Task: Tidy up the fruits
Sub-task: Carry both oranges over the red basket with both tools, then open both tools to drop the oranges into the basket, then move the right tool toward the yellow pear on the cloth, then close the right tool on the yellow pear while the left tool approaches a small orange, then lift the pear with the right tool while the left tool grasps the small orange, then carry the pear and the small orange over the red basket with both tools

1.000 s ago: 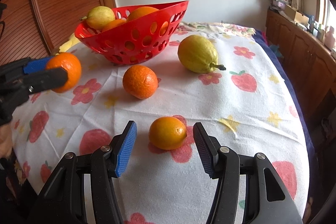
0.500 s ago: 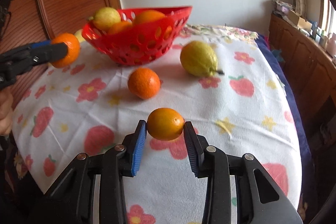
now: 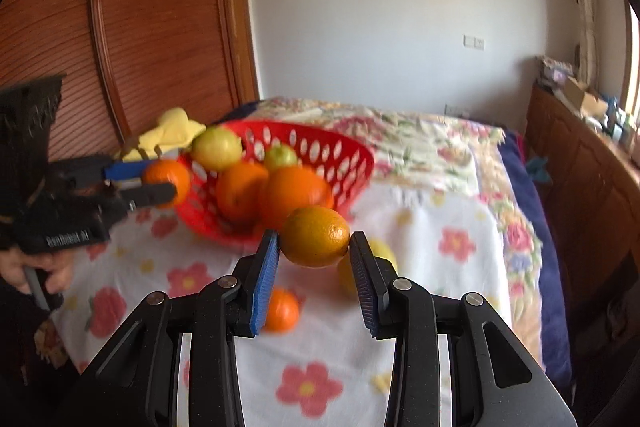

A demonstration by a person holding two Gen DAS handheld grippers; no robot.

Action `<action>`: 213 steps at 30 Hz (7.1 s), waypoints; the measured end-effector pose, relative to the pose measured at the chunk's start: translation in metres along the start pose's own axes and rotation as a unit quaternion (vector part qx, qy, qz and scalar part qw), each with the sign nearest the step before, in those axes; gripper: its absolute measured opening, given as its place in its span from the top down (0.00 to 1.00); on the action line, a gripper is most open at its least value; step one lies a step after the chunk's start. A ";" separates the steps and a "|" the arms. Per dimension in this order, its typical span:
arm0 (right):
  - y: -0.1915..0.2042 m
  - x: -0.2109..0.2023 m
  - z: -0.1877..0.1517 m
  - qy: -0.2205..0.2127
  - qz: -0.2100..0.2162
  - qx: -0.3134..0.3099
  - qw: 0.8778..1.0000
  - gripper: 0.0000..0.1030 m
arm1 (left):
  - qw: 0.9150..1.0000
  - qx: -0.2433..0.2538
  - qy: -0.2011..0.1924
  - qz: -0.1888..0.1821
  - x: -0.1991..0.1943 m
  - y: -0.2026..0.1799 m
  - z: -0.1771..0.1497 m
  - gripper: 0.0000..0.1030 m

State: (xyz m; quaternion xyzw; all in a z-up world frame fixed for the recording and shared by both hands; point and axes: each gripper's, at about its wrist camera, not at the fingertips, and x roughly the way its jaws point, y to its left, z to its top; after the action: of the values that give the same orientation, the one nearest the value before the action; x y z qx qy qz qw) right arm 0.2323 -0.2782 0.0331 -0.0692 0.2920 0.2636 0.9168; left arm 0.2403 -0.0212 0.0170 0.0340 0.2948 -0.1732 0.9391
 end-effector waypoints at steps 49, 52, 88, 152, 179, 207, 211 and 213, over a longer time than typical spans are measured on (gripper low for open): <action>-0.024 0.095 0.045 0.023 0.032 -0.015 0.999 0.63 | 0.999 -0.032 0.001 -0.018 0.042 0.012 0.000 0.48; -0.028 0.080 0.038 0.016 0.025 -0.010 1.000 0.63 | 0.999 -0.034 -0.003 -0.015 0.034 0.008 -0.003 0.47; -0.053 0.094 -0.036 0.091 -0.013 0.028 0.995 0.34 | 0.998 -0.059 -0.004 0.011 -0.004 -0.023 -0.064 0.39; -0.049 0.023 -0.085 0.073 0.045 0.017 0.996 0.41 | 0.992 0.000 0.121 -0.020 0.089 -0.103 -0.055 0.57; -0.032 -0.004 -0.038 0.024 0.038 0.006 0.999 0.41 | 1.000 0.009 -0.004 -0.028 -0.012 -0.081 0.000 0.57; -0.018 0.128 0.086 0.039 0.072 -0.066 0.994 0.41 | 1.000 -0.016 -0.002 0.022 0.050 0.022 0.036 0.57; -0.022 0.149 0.088 0.052 0.074 -0.067 0.994 0.41 | 1.000 -0.019 0.000 0.023 0.056 0.026 0.037 0.57; -0.021 0.156 0.087 0.057 0.078 -0.068 0.993 0.41 | 1.000 -0.018 0.001 0.024 0.059 0.028 0.037 0.57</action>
State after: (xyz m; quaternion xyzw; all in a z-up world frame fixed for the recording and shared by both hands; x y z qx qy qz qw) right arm 0.3949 -0.2025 0.0146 -0.1231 0.3296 0.3492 0.8685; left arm 0.3154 -0.0193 0.0128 0.0241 0.2982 -0.1450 0.9431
